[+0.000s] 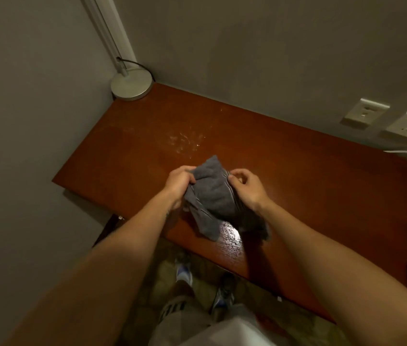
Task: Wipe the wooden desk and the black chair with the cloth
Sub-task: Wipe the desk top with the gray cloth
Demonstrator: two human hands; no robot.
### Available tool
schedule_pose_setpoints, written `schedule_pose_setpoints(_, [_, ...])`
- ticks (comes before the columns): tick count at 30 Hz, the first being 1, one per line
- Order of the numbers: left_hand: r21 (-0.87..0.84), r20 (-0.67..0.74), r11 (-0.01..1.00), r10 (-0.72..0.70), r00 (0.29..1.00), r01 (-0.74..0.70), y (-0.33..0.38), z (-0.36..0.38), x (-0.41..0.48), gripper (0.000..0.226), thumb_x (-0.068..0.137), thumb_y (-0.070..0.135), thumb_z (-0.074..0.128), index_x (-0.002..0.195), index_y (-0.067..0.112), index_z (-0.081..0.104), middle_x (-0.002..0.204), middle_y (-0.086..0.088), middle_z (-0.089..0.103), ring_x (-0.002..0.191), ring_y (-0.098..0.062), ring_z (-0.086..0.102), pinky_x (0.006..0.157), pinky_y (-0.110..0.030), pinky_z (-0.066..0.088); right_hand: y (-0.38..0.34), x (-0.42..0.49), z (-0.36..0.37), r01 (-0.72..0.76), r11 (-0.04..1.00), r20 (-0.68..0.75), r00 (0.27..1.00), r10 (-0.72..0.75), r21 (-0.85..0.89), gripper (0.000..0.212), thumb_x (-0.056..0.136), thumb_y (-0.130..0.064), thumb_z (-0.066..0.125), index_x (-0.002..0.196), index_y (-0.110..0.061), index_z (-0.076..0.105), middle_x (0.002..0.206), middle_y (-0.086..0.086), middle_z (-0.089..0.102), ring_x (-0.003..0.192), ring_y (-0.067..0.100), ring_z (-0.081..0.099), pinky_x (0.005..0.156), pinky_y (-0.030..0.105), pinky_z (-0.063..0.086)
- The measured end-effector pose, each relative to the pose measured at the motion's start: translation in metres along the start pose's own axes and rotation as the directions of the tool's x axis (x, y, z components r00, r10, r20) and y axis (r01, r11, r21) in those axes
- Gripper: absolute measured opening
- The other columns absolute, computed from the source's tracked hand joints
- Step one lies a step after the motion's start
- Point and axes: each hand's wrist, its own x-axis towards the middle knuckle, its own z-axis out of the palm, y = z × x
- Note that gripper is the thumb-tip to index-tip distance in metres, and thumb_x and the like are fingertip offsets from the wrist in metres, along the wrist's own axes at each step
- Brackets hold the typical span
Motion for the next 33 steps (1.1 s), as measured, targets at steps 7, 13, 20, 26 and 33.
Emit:
schedule_pose_setpoints(7, [0.748, -0.194, 0.643, 0.446, 0.874, -0.162, -0.077, -0.029, 0.029, 0.019, 0.092, 0.013, 0.06, 0.109, 0.022, 0.058, 0.124, -0.001, 0.054, 0.12, -0.023, 0.047, 0.103, -0.038, 0.037, 0.03, 0.0, 0.037, 0.013, 0.92, -0.063, 0.997, -0.041, -0.392, 0.031, 0.096, -0.02, 0.057, 0.127, -0.021, 0.061, 0.122, 0.001, 0.056, 0.124, 0.024, 0.042, 0.106, 0.038, 0.036])
schedule_pose_setpoints(13, [0.851, 0.383, 0.207, 0.383, 0.84, -0.483, -0.088, -0.014, 0.052, 0.058, 0.098, 0.044, 0.055, 0.15, 0.027, 0.037, 0.164, -0.007, 0.017, 0.151, -0.035, 0.011, 0.122, -0.05, 0.009, 0.068, -0.012, 0.08, -0.054, 0.73, -0.049, 0.998, 0.029, -0.681, 0.073, 0.094, -0.057, 0.05, 0.153, -0.02, 0.029, 0.159, 0.012, 0.021, 0.148, 0.033, 0.011, 0.12, 0.053, 0.005])
schedule_pose_setpoints(20, [0.924, 0.374, 0.035, 0.117, 0.92, -0.38, -0.109, -0.028, 0.093, 0.115, 0.081, 0.078, 0.054, 0.152, 0.037, -0.026, 0.154, -0.004, -0.045, 0.142, -0.038, -0.039, 0.111, -0.063, -0.023, 0.079, 0.016, 0.097, 0.01, 0.514, 0.055, 0.996, 0.073, -0.858, 0.117, 0.077, -0.091, 0.034, 0.155, -0.025, -0.022, 0.161, 0.016, -0.028, 0.147, 0.037, -0.029, 0.115, 0.06, -0.02])
schedule_pose_setpoints(26, [0.919, 0.383, 0.064, 0.098, 0.919, -0.39, -0.088, -0.041, 0.129, 0.124, 0.069, 0.087, 0.052, 0.149, 0.041, -0.029, 0.151, 0.002, -0.05, 0.137, -0.033, -0.047, 0.101, -0.056, -0.036, 0.064, 0.055, 0.101, 0.068, 0.446, 0.116, 0.99, 0.082, -0.892, 0.129, 0.069, -0.097, 0.031, 0.15, -0.018, -0.029, 0.157, 0.022, -0.033, 0.144, 0.042, -0.033, 0.117, 0.062, -0.016])
schedule_pose_setpoints(33, [0.888, 0.441, 0.084, 0.125, 0.889, -0.452, -0.043, -0.065, 0.184, 0.119, 0.069, 0.09, 0.049, 0.15, 0.045, -0.026, 0.153, 0.005, -0.047, 0.138, -0.027, -0.048, 0.11, -0.061, -0.027, 0.03, 0.12, 0.117, 0.05, 0.415, 0.113, 0.985, 0.129, -0.908, 0.132, 0.063, -0.103, 0.018, 0.143, -0.015, -0.04, 0.147, 0.024, -0.048, 0.135, 0.044, -0.045, 0.113, 0.065, -0.019])
